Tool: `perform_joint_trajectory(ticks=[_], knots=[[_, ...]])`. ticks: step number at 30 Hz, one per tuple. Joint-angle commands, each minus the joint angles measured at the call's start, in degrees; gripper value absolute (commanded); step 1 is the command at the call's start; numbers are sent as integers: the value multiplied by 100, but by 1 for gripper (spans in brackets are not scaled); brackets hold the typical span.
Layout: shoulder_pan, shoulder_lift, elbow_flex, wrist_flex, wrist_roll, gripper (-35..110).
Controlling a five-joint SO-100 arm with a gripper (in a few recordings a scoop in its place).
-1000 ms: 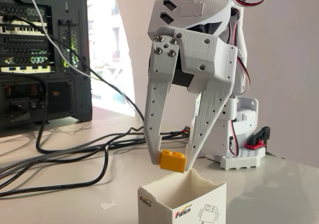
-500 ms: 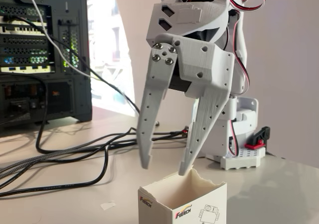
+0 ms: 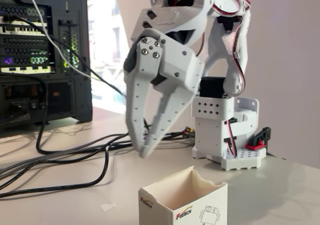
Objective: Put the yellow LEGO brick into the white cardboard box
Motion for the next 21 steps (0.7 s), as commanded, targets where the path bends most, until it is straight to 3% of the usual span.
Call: perform_joint_trajectory(ticks=[1, 7, 21], knots=[[580, 659, 123, -62, -1362, -9], [1055, 1723, 835, 62, -2443, -9], [1274, 4333, 2540, 589, -2777, -9]])
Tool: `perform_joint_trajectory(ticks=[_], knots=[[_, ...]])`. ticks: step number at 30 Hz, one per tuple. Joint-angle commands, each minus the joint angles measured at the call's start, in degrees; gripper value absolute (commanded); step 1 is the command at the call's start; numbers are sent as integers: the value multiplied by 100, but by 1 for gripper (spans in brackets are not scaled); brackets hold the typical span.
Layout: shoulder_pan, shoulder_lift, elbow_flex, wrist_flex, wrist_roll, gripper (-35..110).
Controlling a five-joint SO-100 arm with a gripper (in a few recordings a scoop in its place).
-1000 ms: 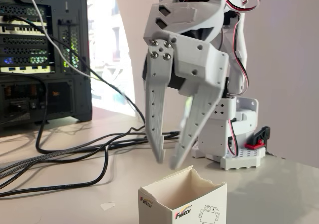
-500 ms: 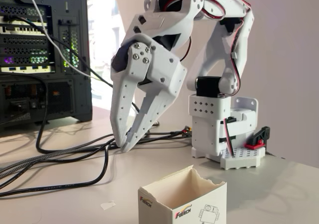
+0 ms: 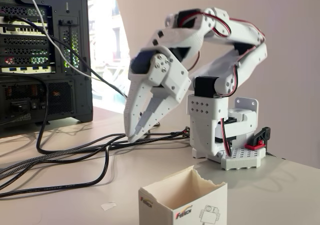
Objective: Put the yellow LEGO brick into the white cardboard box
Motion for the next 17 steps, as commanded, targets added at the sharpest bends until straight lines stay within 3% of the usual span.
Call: perform_joint_trajectory(ticks=[1, 9, 17], knots=[[132, 817, 220, 97, -114, -8], [88, 1951, 826, 448, -378, -9], [44, 1960, 861, 439, -589, -9]])
